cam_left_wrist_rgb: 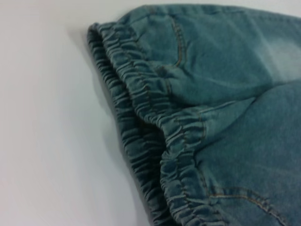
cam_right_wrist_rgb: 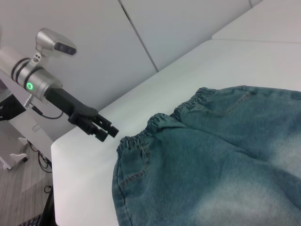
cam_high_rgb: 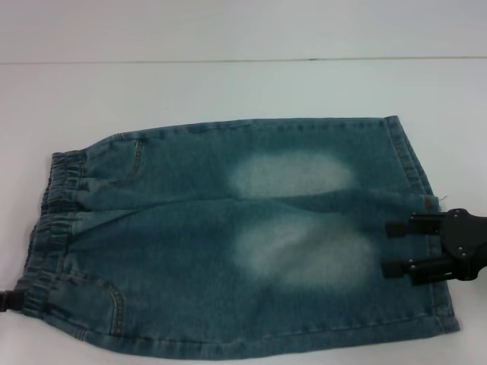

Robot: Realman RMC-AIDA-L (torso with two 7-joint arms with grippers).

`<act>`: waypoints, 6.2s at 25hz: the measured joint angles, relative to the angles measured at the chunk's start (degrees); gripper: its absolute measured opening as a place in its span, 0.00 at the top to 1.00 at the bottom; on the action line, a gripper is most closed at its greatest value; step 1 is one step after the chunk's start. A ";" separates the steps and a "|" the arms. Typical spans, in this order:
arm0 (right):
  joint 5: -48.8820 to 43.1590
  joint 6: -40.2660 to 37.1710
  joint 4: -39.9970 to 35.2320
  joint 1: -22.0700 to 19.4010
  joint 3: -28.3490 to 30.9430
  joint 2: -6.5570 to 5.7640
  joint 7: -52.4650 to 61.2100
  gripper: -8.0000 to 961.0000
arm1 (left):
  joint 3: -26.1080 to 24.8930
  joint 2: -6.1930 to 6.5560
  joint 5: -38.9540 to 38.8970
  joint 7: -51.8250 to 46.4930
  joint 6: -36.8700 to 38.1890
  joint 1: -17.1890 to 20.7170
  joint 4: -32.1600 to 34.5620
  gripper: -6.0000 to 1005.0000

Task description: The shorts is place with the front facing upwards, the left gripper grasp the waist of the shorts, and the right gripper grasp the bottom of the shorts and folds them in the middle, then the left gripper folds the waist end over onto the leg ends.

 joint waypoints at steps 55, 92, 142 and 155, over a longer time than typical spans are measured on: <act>-16.03 -5.25 -10.84 5.58 -0.83 -3.00 11.58 0.02 | 4.55 -3.17 4.44 -1.57 -1.17 -6.76 -1.45 0.97; -34.09 -0.32 2.42 12.36 -6.51 -2.64 13.33 0.10 | 4.73 -2.38 3.02 -3.08 -1.11 -9.50 -1.37 0.95; -18.03 3.27 3.05 10.31 6.01 -4.15 8.85 0.94 | 4.50 -0.54 1.95 -17.20 0.47 -13.30 1.22 0.92; 1.36 19.94 10.66 6.26 10.26 -3.01 5.85 0.93 | 4.81 0.37 1.45 -23.74 -11.87 -14.45 -2.74 0.91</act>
